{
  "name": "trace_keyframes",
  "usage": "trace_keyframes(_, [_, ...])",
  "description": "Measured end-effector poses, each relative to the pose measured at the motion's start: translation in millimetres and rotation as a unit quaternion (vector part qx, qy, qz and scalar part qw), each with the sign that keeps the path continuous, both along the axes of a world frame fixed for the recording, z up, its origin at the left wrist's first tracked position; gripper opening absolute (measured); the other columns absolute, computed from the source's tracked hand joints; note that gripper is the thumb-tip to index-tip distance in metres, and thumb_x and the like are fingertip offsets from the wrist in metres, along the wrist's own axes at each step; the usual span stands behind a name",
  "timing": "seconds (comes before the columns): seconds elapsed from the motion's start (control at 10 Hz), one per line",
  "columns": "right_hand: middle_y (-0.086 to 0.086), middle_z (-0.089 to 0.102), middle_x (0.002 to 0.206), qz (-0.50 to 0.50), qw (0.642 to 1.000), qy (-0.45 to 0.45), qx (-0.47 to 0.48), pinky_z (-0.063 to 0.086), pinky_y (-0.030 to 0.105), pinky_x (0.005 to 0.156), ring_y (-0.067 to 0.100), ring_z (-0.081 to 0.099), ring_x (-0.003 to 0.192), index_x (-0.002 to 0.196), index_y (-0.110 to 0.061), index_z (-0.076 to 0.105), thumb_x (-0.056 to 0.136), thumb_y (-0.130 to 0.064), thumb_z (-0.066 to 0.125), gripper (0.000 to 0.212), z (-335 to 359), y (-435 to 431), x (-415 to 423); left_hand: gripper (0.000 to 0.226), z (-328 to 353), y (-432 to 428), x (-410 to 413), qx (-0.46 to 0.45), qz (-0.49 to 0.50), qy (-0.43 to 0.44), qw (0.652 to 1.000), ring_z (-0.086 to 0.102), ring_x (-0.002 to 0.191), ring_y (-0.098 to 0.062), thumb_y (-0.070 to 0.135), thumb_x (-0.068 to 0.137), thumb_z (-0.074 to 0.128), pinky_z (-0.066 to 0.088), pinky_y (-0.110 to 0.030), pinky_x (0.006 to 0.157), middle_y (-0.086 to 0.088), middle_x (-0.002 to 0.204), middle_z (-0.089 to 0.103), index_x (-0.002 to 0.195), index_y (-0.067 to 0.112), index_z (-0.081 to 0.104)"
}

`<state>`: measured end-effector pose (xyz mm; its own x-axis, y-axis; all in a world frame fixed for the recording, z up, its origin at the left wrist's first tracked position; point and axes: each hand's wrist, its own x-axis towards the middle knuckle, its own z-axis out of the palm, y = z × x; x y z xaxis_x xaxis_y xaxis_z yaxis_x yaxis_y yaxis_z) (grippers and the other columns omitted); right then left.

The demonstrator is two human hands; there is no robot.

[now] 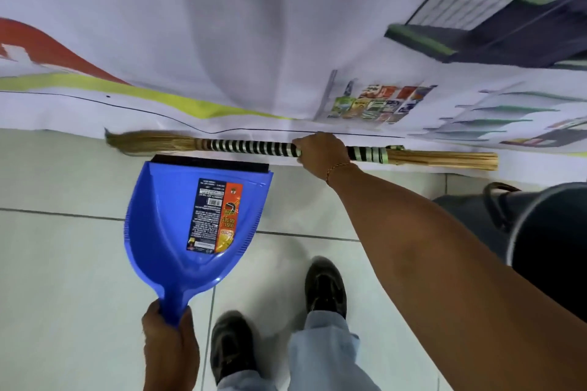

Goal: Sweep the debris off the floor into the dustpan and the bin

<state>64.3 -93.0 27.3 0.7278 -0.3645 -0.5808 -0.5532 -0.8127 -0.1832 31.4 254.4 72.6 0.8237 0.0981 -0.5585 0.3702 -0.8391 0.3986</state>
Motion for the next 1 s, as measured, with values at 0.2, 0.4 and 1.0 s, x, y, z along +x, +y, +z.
trace_keyframes(0.2, [0.02, 0.06, 0.124, -0.072, 0.997, 0.001, 0.001, 0.049, 0.04, 0.091, 0.038, 0.055, 0.115, 0.127, -0.01, 0.058, 0.091, -0.003, 0.05, 0.038, -42.7, -14.9, -3.3, 0.025, -40.6, -14.8, -7.3, 0.014, -0.046, 0.041, 0.998, 0.048, 0.091, -0.061, 0.003, 0.088, 0.05, 0.047, -0.062, 0.076, -0.044, 0.101, 0.05, 0.106, -0.013, 0.043])
trace_keyframes(0.4, [0.018, 0.062, 0.123, -0.184, 0.982, -0.036, 0.019, 0.048, 0.037, 0.093, 0.035, 0.057, 0.114, 0.123, -0.01, 0.055, 0.09, -0.005, 0.044, 0.035, -20.7, 12.3, -51.4, 0.01, -20.7, -39.2, -11.2, 0.024, -0.113, 0.113, 0.987, 0.049, 0.069, -0.043, 0.002, 0.082, 0.056, 0.036, -0.033, 0.056, -0.012, 0.076, 0.047, 0.086, 0.001, 0.046])
trace_keyframes(1.0, [0.016, 0.06, 0.127, -0.395, 0.917, -0.055, 0.029, 0.044, 0.04, 0.095, 0.034, 0.053, 0.118, 0.129, -0.006, 0.053, 0.091, -0.004, 0.046, 0.039, 49.7, 117.2, -177.6, 0.047, -28.1, -113.7, -40.5, 0.039, -0.217, 0.245, 0.944, 0.057, 0.11, -0.035, 0.013, 0.087, 0.057, 0.044, -0.032, 0.076, -0.019, 0.126, 0.055, 0.127, 0.004, 0.035])
